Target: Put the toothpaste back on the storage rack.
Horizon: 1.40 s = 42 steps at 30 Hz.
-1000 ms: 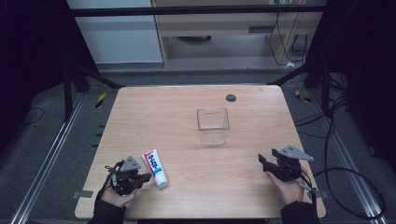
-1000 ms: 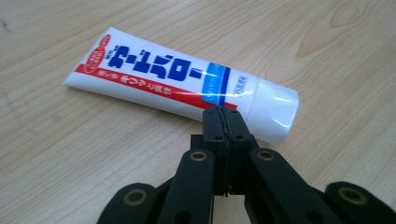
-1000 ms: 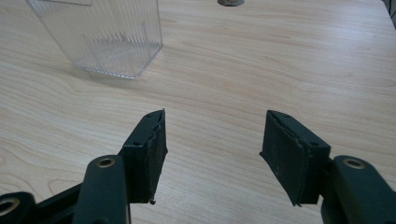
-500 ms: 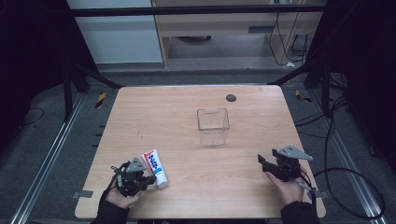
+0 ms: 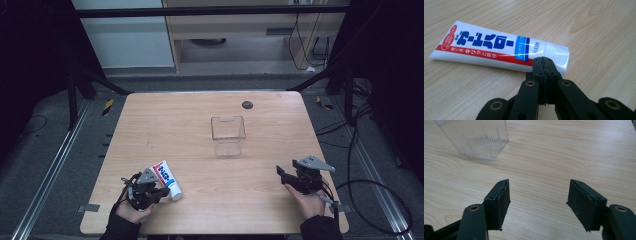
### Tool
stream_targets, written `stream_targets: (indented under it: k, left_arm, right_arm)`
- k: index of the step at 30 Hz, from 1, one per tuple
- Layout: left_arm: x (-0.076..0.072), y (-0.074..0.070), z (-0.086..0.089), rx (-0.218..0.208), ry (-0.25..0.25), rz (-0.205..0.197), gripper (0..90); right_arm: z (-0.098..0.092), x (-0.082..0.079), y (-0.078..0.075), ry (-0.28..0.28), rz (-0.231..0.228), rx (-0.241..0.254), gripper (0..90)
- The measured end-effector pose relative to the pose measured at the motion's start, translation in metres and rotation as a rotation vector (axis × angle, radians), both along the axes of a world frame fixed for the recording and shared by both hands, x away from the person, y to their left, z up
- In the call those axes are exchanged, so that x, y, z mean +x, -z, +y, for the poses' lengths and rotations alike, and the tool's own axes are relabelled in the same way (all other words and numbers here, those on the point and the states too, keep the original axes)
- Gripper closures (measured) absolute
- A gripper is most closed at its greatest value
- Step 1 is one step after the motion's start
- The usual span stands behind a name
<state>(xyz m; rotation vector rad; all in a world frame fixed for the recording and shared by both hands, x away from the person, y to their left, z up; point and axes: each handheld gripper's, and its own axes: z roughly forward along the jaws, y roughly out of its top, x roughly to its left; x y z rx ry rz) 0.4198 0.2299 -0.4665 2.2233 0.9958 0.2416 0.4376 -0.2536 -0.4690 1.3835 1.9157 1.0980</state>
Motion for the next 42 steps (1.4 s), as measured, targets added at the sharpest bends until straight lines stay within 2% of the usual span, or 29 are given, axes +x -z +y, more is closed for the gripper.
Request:
stream_targets:
  k: [5,10,14,16,17,20,23,28,31,42]
  left_arm:
    - [0.0,-0.001,0.0,-0.003,-0.005,-0.004,89.7]
    - [0.003,-0.014,-0.003,-0.05,-0.03,-0.045,89.7]
    - [0.011,-0.017,-0.016,-0.055,-0.035,-0.071,89.7]
    - [0.015,-0.015,-0.023,-0.042,-0.023,-0.063,89.7]
    - [0.017,-0.013,-0.026,-0.037,-0.022,-0.058,89.7]
    - [0.02,-0.004,-0.035,-0.013,-0.006,-0.03,89.7]
    - [0.021,-0.003,-0.037,-0.006,0.0,-0.03,89.7]
    - [0.02,-0.002,-0.038,-0.009,0.011,-0.017,89.7]
    - [0.019,-0.002,-0.038,0.007,0.021,-0.019,89.7]
    - [0.011,-0.004,-0.031,0.022,0.016,-0.007,89.7]
  right_arm:
    - [-0.001,0.0,0.001,0.002,-0.001,-0.007,33.8]
    - [-0.002,0.001,0.0,0.007,-0.001,0.0,33.8]
    - [-0.002,0.001,0.001,0.008,0.004,-0.001,33.8]
    - [-0.002,0.001,0.001,0.01,0.01,0.005,33.8]
    - [-0.002,0.002,0.001,0.009,0.003,-0.008,33.8]
    - [-0.002,0.002,0.002,0.01,0.012,-0.004,33.7]
    - [-0.002,0.002,0.002,0.009,0.012,-0.005,33.7]
    - [-0.002,0.003,0.002,0.009,0.014,-0.009,33.5]
    - [-0.003,0.003,0.003,0.008,0.015,-0.012,33.3]
    - [-0.003,0.002,0.003,0.01,0.027,-0.003,33.1]
